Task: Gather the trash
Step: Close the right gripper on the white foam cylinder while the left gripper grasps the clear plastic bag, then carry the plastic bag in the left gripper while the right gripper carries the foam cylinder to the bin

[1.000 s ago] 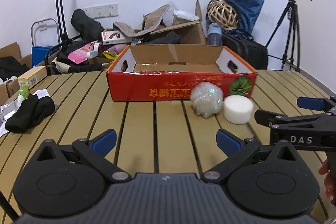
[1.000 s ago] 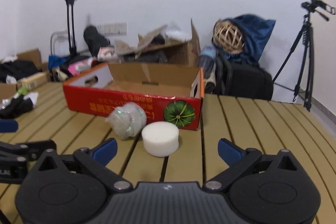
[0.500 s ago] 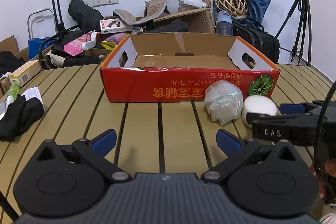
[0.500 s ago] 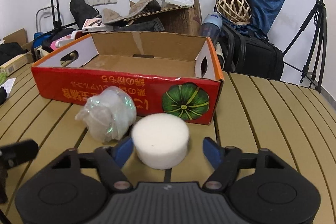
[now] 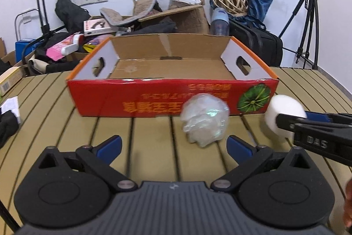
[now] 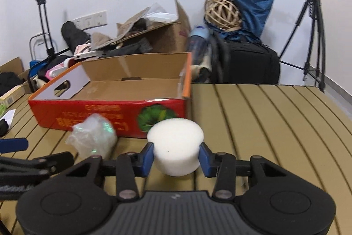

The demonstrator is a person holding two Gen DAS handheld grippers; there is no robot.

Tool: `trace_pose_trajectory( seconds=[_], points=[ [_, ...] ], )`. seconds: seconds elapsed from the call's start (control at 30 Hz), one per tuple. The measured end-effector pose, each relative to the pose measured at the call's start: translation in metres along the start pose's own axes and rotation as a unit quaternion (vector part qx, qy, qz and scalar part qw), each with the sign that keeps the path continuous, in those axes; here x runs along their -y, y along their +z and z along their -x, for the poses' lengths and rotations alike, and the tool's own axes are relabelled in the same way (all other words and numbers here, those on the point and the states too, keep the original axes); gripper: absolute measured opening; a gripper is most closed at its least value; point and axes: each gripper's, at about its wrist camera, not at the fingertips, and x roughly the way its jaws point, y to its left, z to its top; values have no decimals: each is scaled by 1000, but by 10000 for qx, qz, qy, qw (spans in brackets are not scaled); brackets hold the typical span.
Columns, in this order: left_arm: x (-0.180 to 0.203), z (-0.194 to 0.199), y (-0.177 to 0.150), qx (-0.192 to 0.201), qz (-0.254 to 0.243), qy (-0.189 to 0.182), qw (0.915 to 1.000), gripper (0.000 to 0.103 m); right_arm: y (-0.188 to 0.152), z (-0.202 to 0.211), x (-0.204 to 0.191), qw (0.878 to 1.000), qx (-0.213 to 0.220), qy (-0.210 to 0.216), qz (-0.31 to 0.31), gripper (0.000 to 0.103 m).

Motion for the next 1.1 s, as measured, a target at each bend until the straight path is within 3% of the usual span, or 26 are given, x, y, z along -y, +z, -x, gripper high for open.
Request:
trace_pose_trajectory(
  seconds=[0.37, 0.5, 0.57, 0.63, 0.73, 1.1],
  points=[
    [34, -39, 16, -52, -29, 249, 9997, 103, -4, 11, 51, 9975, 33, -578, -414, 41],
    [37, -49, 19, -184, 42, 225, 9996, 93, -6, 10, 60, 9973, 37, -536, -509, 41],
    [38, -54, 20, -228, 43, 236, 9995, 80, -7, 11, 62, 9973, 51, -516, -514, 41],
    [37, -58, 20, -323, 63, 169, 9993, 58, -8, 12, 61, 9974, 60, -503, -511, 41],
    [35, -57, 20, -293, 129, 71, 9995, 48, -9, 13, 61, 9974, 67, -493, -521, 41],
    [31, -26, 18, -74, -1, 91, 9999, 44, -14, 31, 58, 9971, 67, -441, -618, 41]
  ],
)
